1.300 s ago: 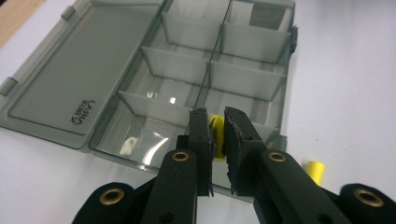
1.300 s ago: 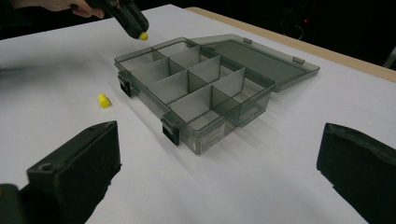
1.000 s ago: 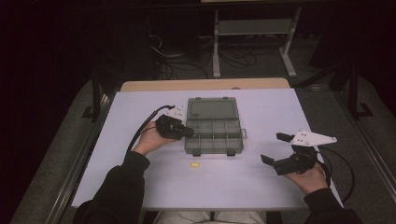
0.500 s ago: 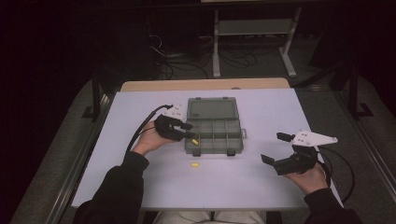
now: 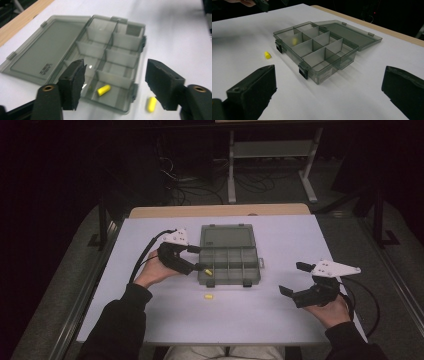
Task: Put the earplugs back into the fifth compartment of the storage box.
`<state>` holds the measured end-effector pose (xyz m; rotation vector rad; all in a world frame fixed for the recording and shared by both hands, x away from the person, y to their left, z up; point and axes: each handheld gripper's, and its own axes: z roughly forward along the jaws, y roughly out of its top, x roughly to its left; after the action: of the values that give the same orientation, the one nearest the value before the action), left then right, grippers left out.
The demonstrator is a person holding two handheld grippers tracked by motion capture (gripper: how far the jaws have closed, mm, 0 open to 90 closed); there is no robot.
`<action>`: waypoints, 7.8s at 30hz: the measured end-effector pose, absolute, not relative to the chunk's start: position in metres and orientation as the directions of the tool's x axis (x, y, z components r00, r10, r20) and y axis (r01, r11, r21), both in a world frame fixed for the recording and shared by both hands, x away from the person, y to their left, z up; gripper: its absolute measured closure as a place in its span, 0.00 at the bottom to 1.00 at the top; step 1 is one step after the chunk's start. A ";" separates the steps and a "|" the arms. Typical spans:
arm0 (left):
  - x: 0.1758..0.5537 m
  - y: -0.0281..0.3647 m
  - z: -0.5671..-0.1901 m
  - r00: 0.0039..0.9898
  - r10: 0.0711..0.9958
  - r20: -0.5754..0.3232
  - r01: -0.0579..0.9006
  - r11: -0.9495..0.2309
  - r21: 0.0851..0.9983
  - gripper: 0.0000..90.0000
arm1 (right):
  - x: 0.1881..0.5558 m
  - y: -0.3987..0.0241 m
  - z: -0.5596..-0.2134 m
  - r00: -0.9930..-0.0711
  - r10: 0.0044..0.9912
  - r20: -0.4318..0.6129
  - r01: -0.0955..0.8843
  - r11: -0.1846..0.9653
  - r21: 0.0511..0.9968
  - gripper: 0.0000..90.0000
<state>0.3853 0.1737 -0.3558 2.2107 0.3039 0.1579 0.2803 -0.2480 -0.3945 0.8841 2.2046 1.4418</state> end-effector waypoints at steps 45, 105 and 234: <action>0.332 0.157 -0.400 0.991 0.132 0.023 0.077 -0.702 0.708 0.13 | 0.281 -0.249 -0.395 -0.735 0.677 0.036 0.309 0.288 0.906 0.00; 0.348 0.140 -0.434 0.996 0.089 -0.015 0.082 -0.807 0.584 0.86 | 0.281 -0.241 -0.397 -0.759 0.651 0.024 0.307 0.326 0.894 0.00; 0.376 0.197 -0.363 0.934 0.357 0.003 0.177 -0.472 0.864 0.18 | 0.279 -0.241 -0.397 -0.761 0.648 0.034 0.310 0.317 0.896 0.00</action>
<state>0.3760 0.1968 -0.3626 2.0721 0.3800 0.2227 0.2794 -0.2410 -0.3966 0.8579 2.2567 1.4226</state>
